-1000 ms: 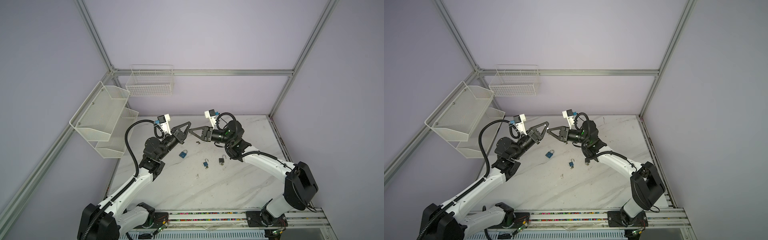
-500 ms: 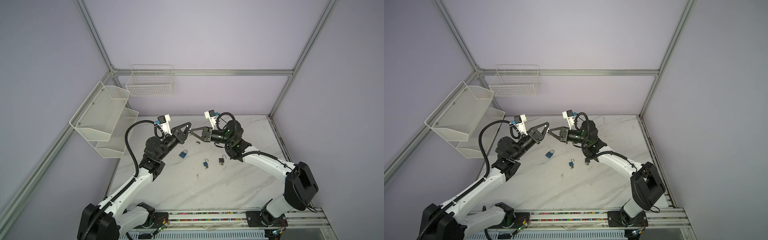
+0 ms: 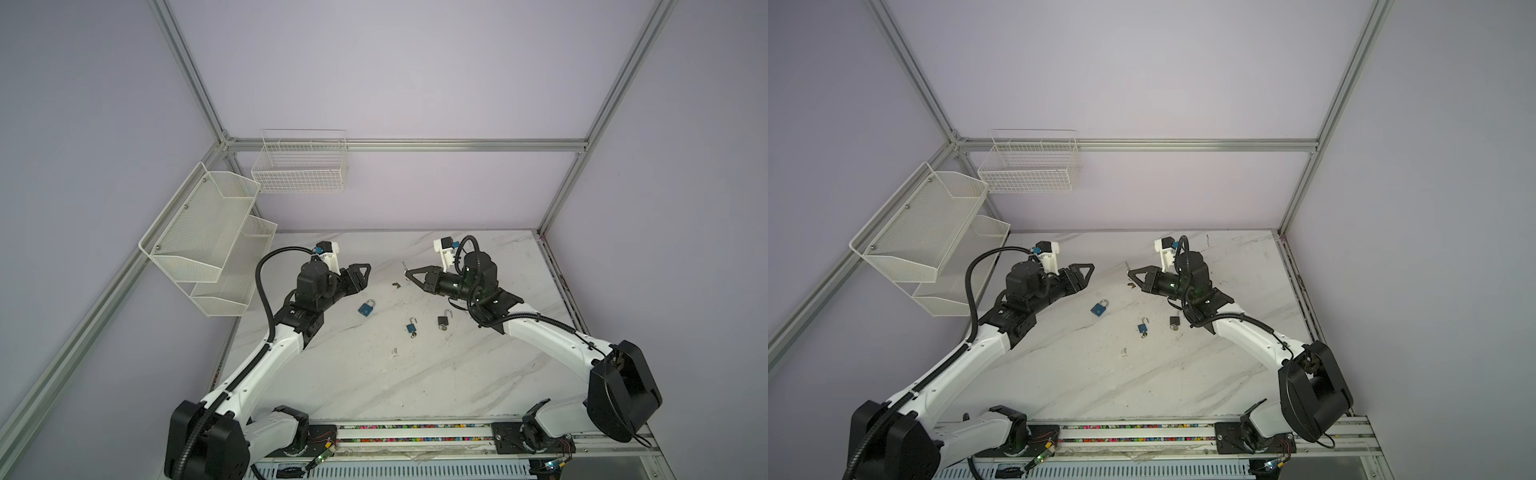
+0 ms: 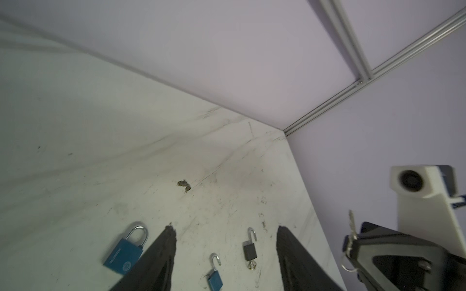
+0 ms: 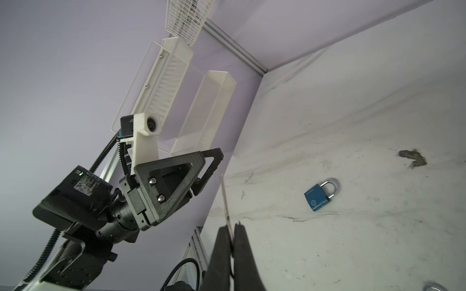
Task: Unlock with the key
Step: 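Lower the left gripper onto the teal padlock and grasp its body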
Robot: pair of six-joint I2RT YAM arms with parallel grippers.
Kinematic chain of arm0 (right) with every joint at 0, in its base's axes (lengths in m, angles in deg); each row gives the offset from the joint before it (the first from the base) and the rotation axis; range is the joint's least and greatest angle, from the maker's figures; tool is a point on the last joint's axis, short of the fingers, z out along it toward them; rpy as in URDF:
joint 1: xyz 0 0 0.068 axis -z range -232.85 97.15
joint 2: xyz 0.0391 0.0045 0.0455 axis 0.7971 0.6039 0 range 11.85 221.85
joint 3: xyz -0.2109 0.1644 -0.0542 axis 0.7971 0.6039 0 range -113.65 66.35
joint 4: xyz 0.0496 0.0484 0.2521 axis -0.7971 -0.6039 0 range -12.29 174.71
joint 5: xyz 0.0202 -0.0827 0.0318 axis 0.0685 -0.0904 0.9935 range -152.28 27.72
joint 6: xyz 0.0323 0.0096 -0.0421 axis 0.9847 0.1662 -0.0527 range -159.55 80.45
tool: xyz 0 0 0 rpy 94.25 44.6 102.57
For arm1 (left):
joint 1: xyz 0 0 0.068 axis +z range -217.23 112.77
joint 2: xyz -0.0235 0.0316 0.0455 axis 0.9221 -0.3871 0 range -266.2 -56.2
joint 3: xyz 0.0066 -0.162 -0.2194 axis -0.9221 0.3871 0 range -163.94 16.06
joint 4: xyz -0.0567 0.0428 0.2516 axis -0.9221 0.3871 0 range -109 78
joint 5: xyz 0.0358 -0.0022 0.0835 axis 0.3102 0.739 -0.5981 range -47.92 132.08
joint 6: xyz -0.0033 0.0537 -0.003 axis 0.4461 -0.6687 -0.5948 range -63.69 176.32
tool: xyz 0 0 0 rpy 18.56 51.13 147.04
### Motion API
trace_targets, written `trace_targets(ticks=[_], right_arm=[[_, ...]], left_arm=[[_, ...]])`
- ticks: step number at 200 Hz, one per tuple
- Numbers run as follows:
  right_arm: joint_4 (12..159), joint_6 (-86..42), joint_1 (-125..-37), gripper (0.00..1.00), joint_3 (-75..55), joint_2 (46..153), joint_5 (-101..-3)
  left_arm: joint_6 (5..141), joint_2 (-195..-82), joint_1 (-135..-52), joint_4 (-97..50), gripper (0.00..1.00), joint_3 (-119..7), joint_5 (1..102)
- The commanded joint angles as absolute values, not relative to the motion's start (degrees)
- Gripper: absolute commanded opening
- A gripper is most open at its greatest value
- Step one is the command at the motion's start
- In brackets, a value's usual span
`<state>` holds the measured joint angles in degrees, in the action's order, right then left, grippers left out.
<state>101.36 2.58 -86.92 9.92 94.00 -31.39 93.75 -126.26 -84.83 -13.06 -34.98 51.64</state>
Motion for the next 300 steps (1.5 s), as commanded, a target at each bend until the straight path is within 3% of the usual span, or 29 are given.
trace_targets(ticks=[1,115,216,300], right_arm=[[94.0,-2.9,-87.0,0.0,10.7,95.6,-34.6],[98.1,-6.8,-87.2,0.0,17.5,95.5,-33.0],[98.1,-8.5,-87.2,0.0,18.4,95.4,-31.1],[98.0,-9.2,-87.2,0.0,18.1,95.7,-30.7]], left_arm=[[86.4,-132.0,-84.4,0.9,0.64,-43.5,47.0],[77.2,-155.6,-87.3,5.8,0.65,-53.8,43.7],[77.2,-162.9,-91.9,9.4,0.67,-56.9,39.5],[87.6,-166.5,-96.8,17.0,0.54,-59.9,28.7]])
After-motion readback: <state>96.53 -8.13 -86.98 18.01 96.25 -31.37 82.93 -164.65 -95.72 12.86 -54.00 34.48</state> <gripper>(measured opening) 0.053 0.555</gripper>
